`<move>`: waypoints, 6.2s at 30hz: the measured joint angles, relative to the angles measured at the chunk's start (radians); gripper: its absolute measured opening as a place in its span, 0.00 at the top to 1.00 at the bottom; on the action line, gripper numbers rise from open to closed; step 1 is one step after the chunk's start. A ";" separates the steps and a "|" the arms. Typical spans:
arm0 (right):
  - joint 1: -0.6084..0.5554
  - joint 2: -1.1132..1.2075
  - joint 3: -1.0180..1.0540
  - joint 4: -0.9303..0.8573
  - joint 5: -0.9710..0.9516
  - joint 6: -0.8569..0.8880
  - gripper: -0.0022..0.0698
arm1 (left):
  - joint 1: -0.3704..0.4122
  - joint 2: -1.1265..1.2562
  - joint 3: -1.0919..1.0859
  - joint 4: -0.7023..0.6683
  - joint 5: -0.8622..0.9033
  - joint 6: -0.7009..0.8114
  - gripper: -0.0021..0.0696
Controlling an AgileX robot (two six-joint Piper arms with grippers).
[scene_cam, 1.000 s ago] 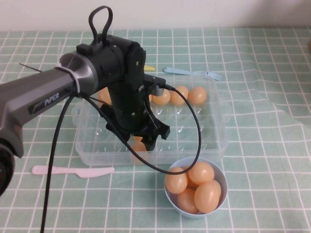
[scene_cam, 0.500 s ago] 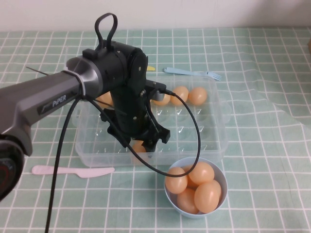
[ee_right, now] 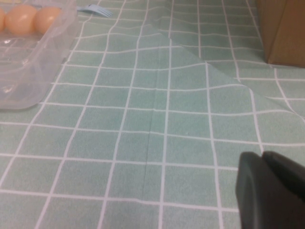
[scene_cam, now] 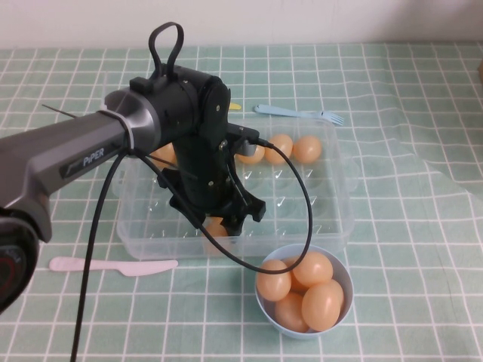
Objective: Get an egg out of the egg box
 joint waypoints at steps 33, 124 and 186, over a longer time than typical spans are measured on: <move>0.000 0.000 0.000 0.000 0.000 0.000 0.99 | -0.002 -0.242 0.000 0.004 0.057 0.060 0.48; 0.000 0.000 0.000 0.000 0.000 0.002 0.99 | -0.128 -0.292 0.356 -0.539 -0.245 1.110 0.41; 0.000 0.000 0.000 0.000 0.000 0.002 0.99 | -0.037 -1.221 1.057 -0.977 -0.952 1.114 0.97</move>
